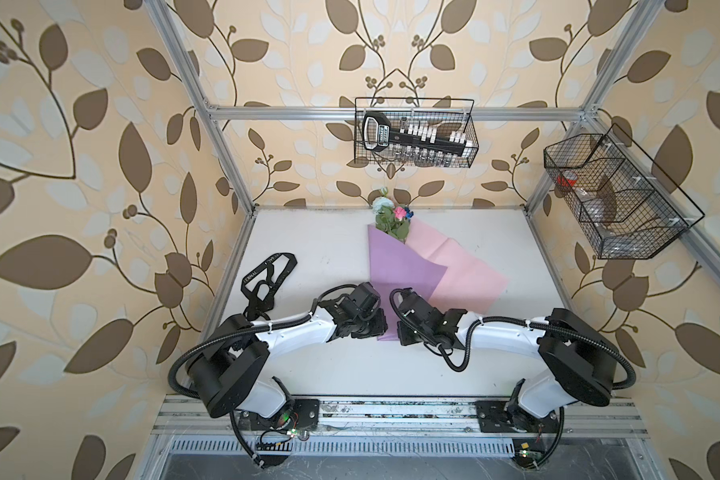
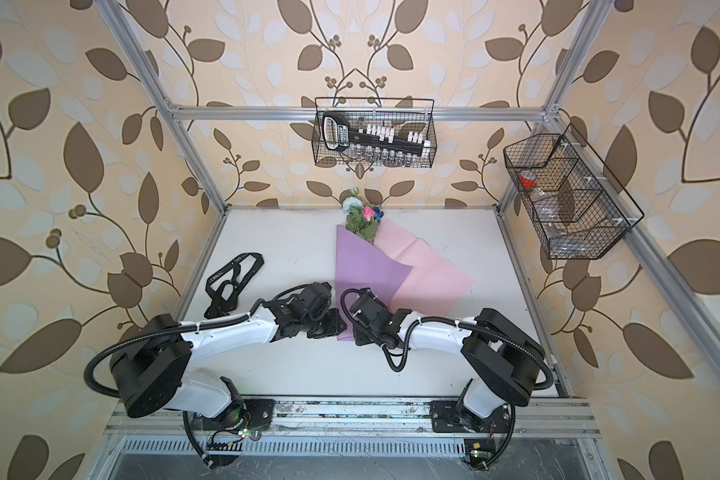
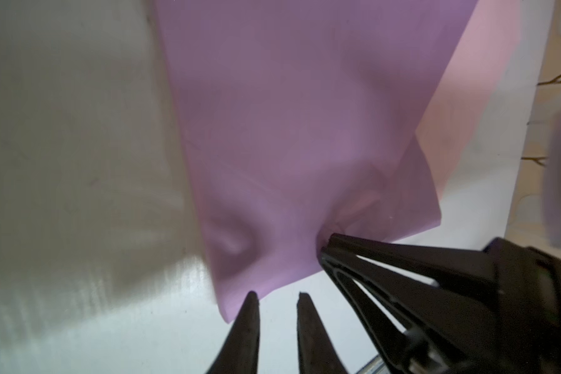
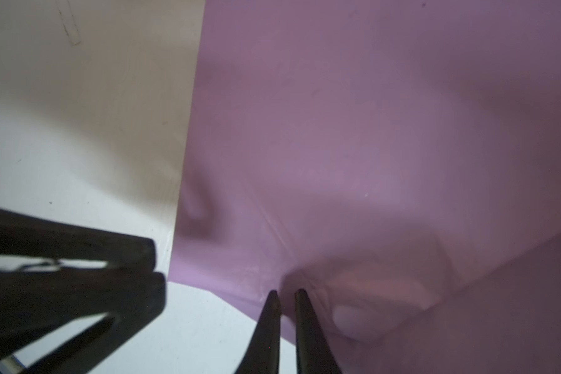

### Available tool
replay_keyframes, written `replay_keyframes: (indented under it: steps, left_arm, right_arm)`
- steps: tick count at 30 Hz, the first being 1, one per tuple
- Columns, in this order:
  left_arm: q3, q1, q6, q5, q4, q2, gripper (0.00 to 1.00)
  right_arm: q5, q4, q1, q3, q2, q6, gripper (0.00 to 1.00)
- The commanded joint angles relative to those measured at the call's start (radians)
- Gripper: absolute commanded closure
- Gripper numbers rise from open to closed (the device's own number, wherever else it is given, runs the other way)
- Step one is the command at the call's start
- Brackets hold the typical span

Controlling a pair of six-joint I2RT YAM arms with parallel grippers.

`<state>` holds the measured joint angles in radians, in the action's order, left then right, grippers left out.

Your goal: Tie the bouquet of fake flowers

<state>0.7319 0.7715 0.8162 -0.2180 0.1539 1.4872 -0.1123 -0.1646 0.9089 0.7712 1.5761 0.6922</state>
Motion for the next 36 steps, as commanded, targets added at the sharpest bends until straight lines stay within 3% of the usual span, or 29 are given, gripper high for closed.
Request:
replay_keyframes:
  steps: [1,18,23,36]
  left_arm:
    - [0.021,-0.002,-0.002,-0.064,-0.017,0.043,0.78]
    - [0.001,-0.036,-0.013,0.005,0.018,0.070,0.77]
    - [-0.009,-0.095,-0.031,0.002,-0.049,0.043,0.76]
    - [-0.028,-0.136,-0.023,-0.030,-0.139,0.077,0.77]
  right_arm:
    - [-0.063,-0.041,0.005,-0.021,-0.014,0.018,0.86]
    - [-0.122,-0.078,0.004,-0.004,0.014,0.031,0.87]
    - [-0.124,-0.084,0.003,-0.004,0.008,0.034,0.87]
    - [-0.126,-0.085,0.004,0.002,0.001,0.043,0.87]
